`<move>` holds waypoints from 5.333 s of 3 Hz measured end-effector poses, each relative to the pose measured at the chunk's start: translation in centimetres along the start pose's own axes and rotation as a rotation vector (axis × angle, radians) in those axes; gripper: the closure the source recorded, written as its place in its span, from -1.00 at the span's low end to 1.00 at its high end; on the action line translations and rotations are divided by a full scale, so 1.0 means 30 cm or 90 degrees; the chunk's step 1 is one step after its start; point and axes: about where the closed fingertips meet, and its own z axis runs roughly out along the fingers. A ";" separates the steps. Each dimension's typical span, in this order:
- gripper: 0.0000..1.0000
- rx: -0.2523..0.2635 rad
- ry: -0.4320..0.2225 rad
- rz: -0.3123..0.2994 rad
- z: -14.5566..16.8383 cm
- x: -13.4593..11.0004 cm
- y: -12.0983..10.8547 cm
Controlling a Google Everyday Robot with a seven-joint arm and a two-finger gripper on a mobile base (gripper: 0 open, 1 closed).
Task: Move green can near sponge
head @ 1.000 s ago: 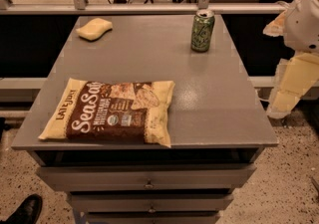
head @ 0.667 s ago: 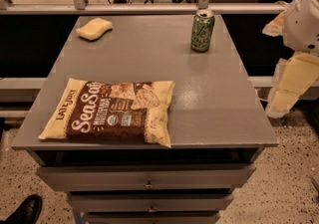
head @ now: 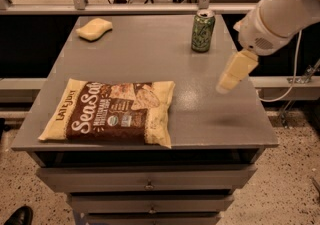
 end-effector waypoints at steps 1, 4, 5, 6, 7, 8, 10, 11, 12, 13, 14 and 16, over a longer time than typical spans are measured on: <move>-1.00 0.032 -0.059 0.040 0.130 -0.071 -0.139; -1.00 0.088 -0.245 0.190 0.316 -0.155 -0.441; -0.94 0.069 -0.337 0.231 0.332 -0.176 -0.496; -0.48 0.060 -0.380 0.249 0.323 -0.169 -0.524; -0.03 0.059 -0.419 0.246 0.303 -0.185 -0.533; 0.61 0.055 -0.474 0.229 0.242 -0.266 -0.533; 1.00 0.050 -0.516 0.221 0.203 -0.344 -0.540; 1.00 0.040 -0.531 0.206 0.282 -0.455 -0.559; 1.00 0.026 -0.544 0.196 0.365 -0.574 -0.574; 1.00 0.001 -0.548 0.194 0.465 -0.709 -0.553; 1.00 -0.030 -0.560 0.190 0.526 -0.838 -0.512; 1.00 -0.095 -0.592 0.175 0.596 -1.057 -0.415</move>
Offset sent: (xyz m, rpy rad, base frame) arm 0.1609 -0.0016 -0.0154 0.3278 -0.1870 -0.2168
